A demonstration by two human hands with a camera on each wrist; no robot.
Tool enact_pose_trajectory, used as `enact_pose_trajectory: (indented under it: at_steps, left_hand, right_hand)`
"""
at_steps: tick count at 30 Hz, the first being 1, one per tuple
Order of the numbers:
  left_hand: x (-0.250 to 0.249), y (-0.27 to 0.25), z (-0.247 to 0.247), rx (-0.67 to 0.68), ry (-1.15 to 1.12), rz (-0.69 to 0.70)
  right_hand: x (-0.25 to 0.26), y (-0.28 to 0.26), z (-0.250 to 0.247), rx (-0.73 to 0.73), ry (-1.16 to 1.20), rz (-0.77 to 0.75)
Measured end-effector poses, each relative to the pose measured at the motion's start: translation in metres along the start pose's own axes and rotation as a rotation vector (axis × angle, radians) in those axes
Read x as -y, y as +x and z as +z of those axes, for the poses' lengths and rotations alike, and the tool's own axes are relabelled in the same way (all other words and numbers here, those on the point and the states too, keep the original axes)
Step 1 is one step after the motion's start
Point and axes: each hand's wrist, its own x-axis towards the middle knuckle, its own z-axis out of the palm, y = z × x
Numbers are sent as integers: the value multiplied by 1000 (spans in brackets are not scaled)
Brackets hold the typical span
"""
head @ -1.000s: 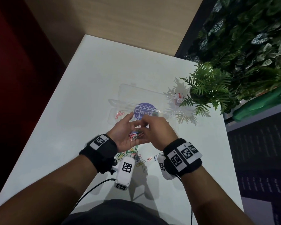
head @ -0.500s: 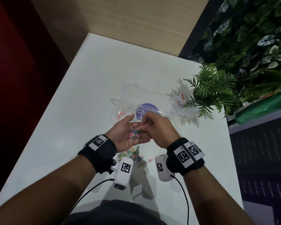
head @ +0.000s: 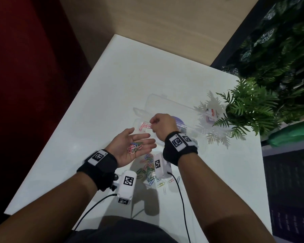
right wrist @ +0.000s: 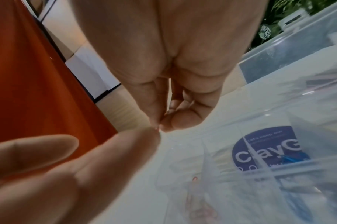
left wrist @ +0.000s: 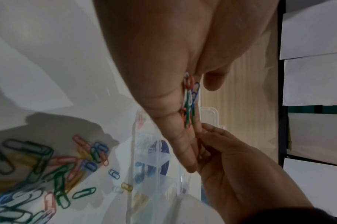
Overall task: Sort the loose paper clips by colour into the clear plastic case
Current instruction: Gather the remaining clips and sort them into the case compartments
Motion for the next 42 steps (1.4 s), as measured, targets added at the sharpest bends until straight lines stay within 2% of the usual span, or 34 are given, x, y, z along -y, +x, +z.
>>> enact_pose_trajectory:
  at_steps: [5,9,14,16,26,29,34,40,42]
  left_hand:
    - [-11,0,-2,6,-19,26]
    - [-16,3,3,41,-29,54]
    - [-16,9,14,84,-59,73]
    - [-14,12,16,83,-68,62]
    - [-8,5,23,175,20,24]
    - [-5,4,26,193,44,14]
    - [2,3,32,192,80,27]
    - [8,-2,37,201,147,19]
    - [9,-2,37,208,163,10]
  right_hand:
    - [8,7,1,3,-56,11]
    - [15,-21,-14,-39,-38,-112]
    - [24,-63,-18,110,-177,-328]
    - [23,-68,-20,109,-220,-361]
    - [14,-72,-25,143,-262,-312]
    - [11,-77,-32,115,-211,-265]
    - [7,-84,-34,35,-279,-302]
    - [-7,-84,-37,5,-100,-196]
    - [-11,-85,-38,-21,23,-152]
